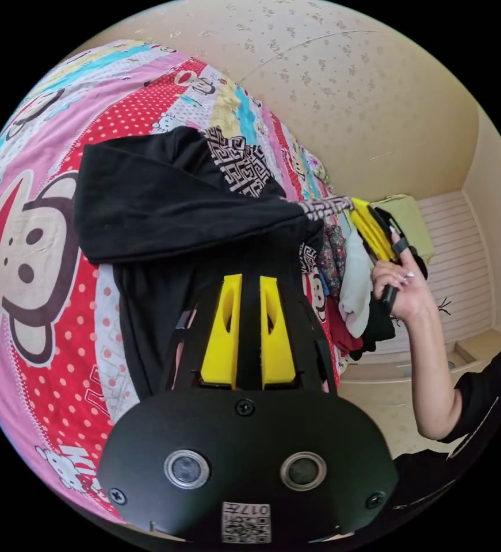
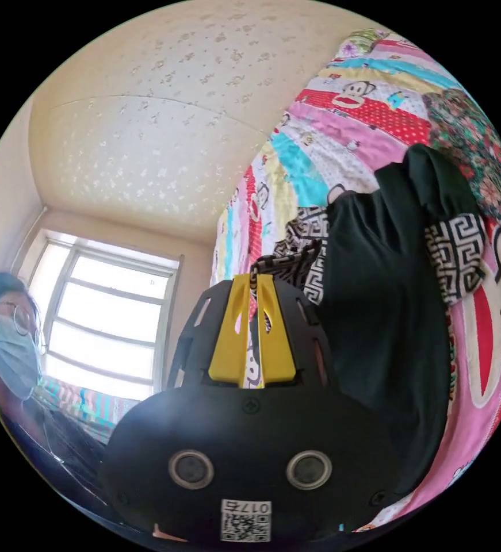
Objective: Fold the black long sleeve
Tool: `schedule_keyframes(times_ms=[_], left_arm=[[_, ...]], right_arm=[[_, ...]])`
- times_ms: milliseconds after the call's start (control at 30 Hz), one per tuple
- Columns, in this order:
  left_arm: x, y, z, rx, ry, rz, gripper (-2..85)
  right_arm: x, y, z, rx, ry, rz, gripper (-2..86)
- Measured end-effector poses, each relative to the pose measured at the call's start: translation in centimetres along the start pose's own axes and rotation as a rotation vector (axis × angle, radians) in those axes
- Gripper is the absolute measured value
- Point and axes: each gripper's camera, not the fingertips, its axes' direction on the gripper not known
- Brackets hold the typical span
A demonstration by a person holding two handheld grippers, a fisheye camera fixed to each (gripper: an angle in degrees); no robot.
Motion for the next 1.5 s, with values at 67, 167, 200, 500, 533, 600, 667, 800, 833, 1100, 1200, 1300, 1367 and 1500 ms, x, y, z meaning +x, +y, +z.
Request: schedule_keyframes(times_ms=[67, 167, 200, 500, 533, 600, 667, 800, 833, 1100, 1200, 1300, 1367, 1500], left_arm=[[0.9, -0.7, -0.6, 0.054, -0.046, 0.029, 4.3], [1.0, -3.0, -1.9, 0.137, -0.162, 0.000, 4.8], [0.0, -4.2, -2.2, 0.138, -0.194, -0.049, 5.1], [-7.5, -7.1, -9.3, 0.279, -0.235, -0.256, 4.6], [-7.6, -6.7, -10.4, 0.304, -0.270, -0.248, 4.2], [-7.6, -6.1, -11.5, 0.328, -0.301, -0.232, 3.3], [-7.9, -5.6, -12.2, 0.327, -0.313, -0.237, 3.3], [-7.9, -5.1, -12.9, 0.279, -0.301, -0.240, 4.2], [-7.5, -4.8, -13.3, 0.273, -0.302, -0.239, 4.4], [-3.3, -2.7, -16.4, 0.268, -0.325, -0.187, 4.7], [-1.7, -3.3, -13.6, 0.159, -0.327, -0.129, 4.6], [-1.6, -2.1, -9.8, 0.119, -0.343, -0.127, 2.5], [-1.0, -0.9, -9.7, 0.195, -0.343, -0.096, 1.0], [-1.0, -0.5, -10.9, 0.219, -0.265, -0.103, -0.3]], right_arm=[[-3.8, -0.9, 1.2, -0.039, -0.096, -0.083, 2.6], [-8.3, -1.9, 2.9, -0.075, -0.208, -0.188, 3.3], [-9.1, -2.1, 3.2, -0.081, -0.222, -0.210, 3.4], [-10.9, -2.7, 1.8, -0.003, -0.133, -0.326, 2.6], [-8.7, -2.5, 1.8, 0.012, -0.078, -0.280, 2.2], [-4.8, -1.8, 2.2, 0.030, 0.041, -0.242, 2.0], [1.5, -0.6, 3.7, -0.003, 0.271, -0.104, 2.9], [8.3, 1.2, 7.6, -0.176, 0.461, 0.016, 4.3], [9.4, 1.5, 8.7, -0.238, 0.510, 0.029, 5.1], [5.9, 3.8, 9.9, -0.257, 0.726, -0.128, 8.8], [5.4, 4.5, 9.5, -0.201, 0.854, -0.153, 10.0], [7.2, 4.9, 9.7, -0.188, 0.850, -0.089, 11.8], [8.3, 5.7, 9.3, -0.080, 0.813, -0.035, 12.5], [10.1, 6.0, 10.0, 0.002, 0.726, 0.037, 12.4]])
